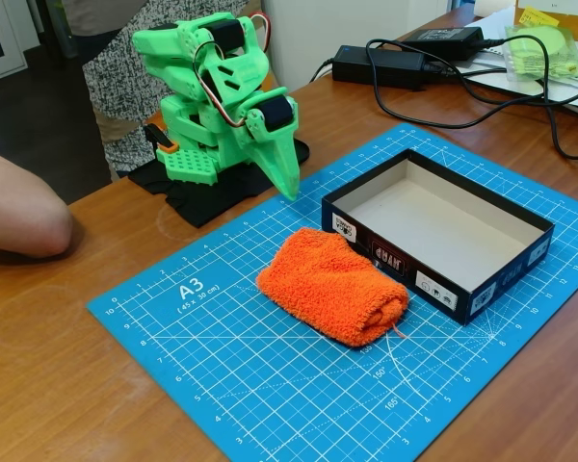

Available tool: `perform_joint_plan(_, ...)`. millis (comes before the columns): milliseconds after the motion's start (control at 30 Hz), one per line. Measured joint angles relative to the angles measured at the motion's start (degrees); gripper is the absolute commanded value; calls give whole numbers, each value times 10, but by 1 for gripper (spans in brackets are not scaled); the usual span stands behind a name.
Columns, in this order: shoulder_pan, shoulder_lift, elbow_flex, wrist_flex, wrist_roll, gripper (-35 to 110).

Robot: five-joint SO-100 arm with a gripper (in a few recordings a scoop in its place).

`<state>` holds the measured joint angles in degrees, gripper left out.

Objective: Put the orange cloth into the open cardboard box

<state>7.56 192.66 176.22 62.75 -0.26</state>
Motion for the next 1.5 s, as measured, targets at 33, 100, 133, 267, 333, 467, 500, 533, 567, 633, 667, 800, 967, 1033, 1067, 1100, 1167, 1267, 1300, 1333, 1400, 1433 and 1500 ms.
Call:
perform_joint_plan(33,-1,0,0,0,0,0)
perform_joint_plan(100,-1,0,0,0,0,1)
perform_joint_plan(133,-1,0,0,0,0,13)
perform_joint_plan(267,34,0,0,-18,0,24)
perform_joint_plan(333,47,0,-19,-13,7,26)
perform_joint_plan(467,58,-10,-80,-4,9,29)
perform_joint_plan(500,59,-27,-85,-4,14,30)
perform_joint_plan(533,46,-46,-91,-9,8,30)
perform_joint_plan(567,46,-62,-97,-16,9,30)
perform_joint_plan(633,49,-106,-106,-33,12,30)
perform_joint_plan(667,46,-127,-114,-42,6,32)
perform_joint_plan(800,69,-216,-162,-75,8,34)
perform_joint_plan(967,68,-369,-216,-130,4,35)
perform_joint_plan(1033,70,-452,-251,-146,4,35)
perform_joint_plan(1067,74,-500,-271,-155,4,35)
perform_joint_plan(1100,82,-548,-286,-163,2,35)
perform_joint_plan(1167,82,-633,-295,-178,0,36)
perform_joint_plan(1267,85,-698,-313,-189,-7,36)
perform_joint_plan(1300,91,-716,-324,-187,-7,36)
perform_joint_plan(1333,94,-741,-334,-187,-6,36)
perform_joint_plan(1400,95,-795,-354,-200,-14,36)
perform_joint_plan(1433,101,-821,-365,-210,-15,36)
perform_joint_plan(1500,120,-870,-389,-214,-20,31)
